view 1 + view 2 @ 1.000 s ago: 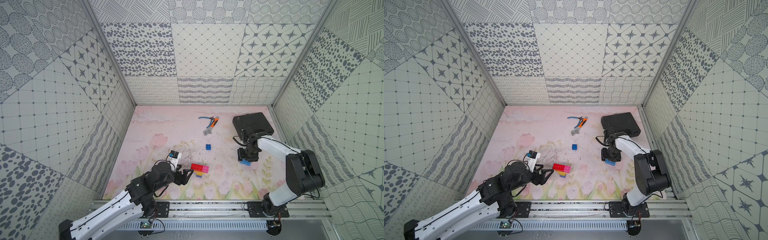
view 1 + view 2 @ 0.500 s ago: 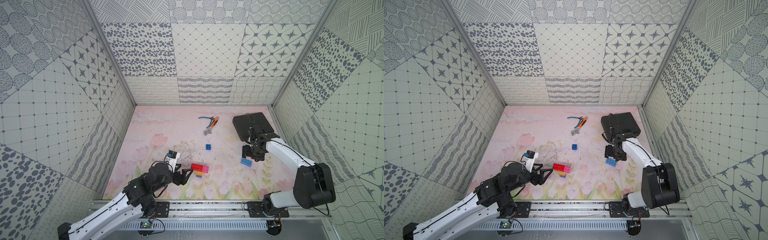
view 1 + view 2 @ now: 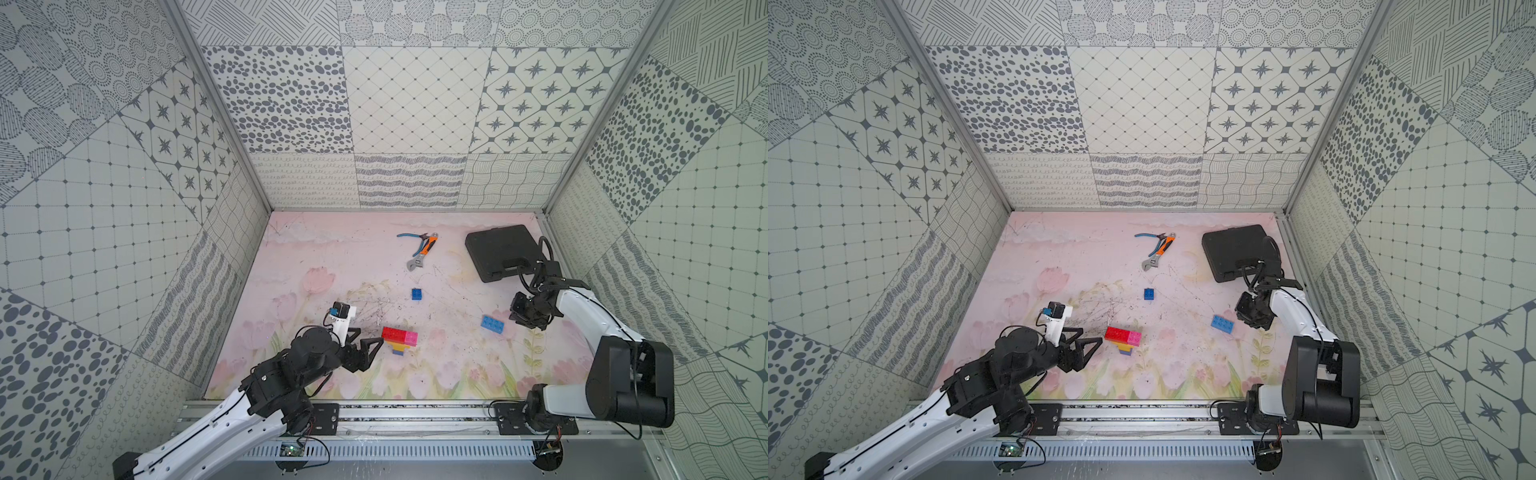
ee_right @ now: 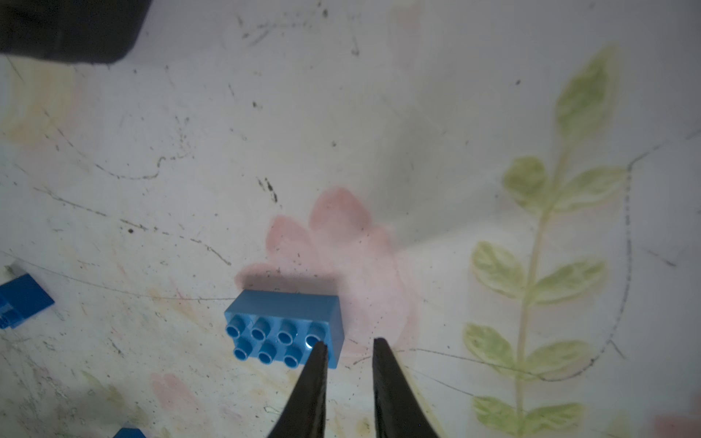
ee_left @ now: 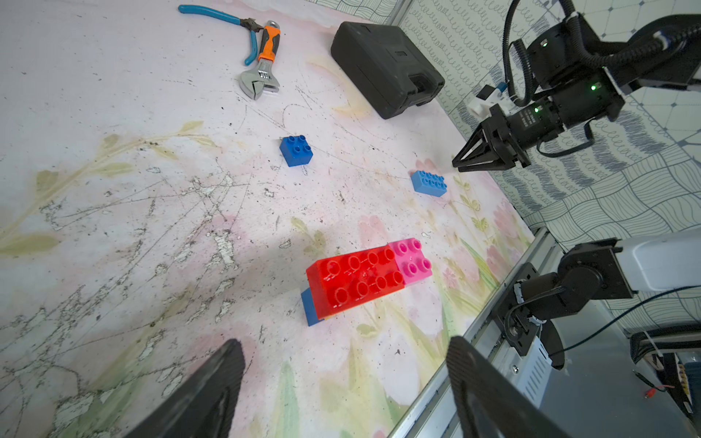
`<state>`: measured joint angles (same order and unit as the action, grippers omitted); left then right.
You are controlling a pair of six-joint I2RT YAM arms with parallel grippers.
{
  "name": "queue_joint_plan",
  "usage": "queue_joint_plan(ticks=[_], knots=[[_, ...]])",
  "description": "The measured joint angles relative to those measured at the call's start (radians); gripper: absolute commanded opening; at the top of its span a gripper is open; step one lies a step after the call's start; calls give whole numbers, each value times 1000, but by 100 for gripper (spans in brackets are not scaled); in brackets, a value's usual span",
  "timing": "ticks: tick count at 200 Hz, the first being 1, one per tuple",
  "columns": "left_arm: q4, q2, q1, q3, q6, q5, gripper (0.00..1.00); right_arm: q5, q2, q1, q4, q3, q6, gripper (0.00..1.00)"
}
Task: Assemble a spoon with lego
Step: Move the lego brick at the center of the board, then pick up the lego brick from the center of the board.
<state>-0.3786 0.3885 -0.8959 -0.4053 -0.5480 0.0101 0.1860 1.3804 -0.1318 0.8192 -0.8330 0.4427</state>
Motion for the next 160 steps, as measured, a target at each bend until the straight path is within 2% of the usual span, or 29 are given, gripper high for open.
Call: queue_joint_plan(ticks=[13, 57, 129, 160], knots=[[-1, 1, 0, 0, 0, 0, 86, 24, 38, -9, -26, -11, 0, 13], [-6, 5, 0, 0, 0, 0, 86, 106, 177, 8, -98, -34, -4, 10], [-6, 29, 0, 0, 0, 0, 86, 138, 85, 85, -120, 109, 17, 10], [-6, 31, 0, 0, 0, 0, 85, 142, 47, 135, -100, 111, 27, 20]])
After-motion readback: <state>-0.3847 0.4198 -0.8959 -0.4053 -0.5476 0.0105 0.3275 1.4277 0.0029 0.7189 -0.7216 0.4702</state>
